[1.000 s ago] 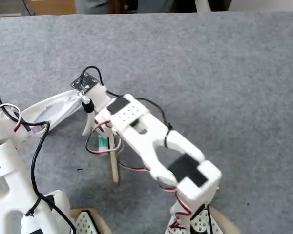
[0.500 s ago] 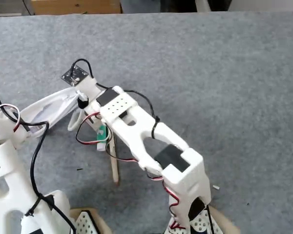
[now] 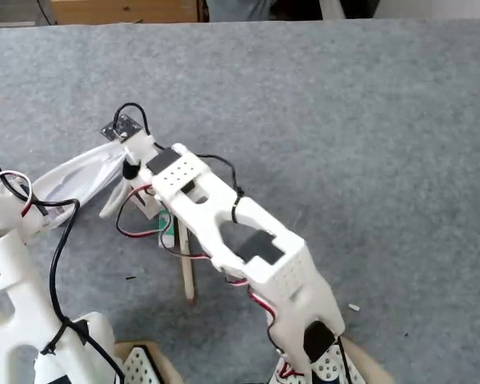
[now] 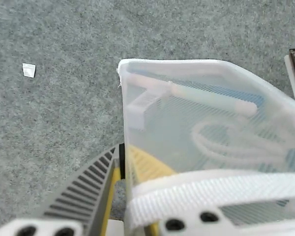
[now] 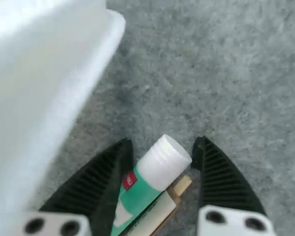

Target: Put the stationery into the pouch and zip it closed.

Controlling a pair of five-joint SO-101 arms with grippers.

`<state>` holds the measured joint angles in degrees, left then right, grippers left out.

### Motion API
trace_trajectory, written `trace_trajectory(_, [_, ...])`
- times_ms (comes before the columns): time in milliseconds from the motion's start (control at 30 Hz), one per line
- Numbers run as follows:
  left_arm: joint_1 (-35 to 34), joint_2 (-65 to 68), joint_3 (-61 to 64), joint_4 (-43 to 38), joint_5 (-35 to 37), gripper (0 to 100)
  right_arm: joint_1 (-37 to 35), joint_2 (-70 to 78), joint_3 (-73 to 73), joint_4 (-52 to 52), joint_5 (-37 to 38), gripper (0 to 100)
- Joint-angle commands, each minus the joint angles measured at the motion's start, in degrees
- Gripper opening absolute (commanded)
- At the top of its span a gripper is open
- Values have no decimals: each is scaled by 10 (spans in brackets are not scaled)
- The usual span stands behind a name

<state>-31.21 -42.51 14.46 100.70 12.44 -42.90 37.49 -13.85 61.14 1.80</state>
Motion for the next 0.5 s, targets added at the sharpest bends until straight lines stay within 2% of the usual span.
trace_trajectory(0, [-5,-4,-15,-8,5,28,-14,15,-60,24,-7,212])
trace_trajectory(133, [-5,-4,-15,-8,5,28,-13,48,-103,59,-4,192])
trace_trajectory(300, [-5,-4,-15,-8,5,28,-7,73,-145,68,-4,75])
trace_trajectory(467, [-5,-4,-15,-8,5,28,-1,76,-147,68,-4,64])
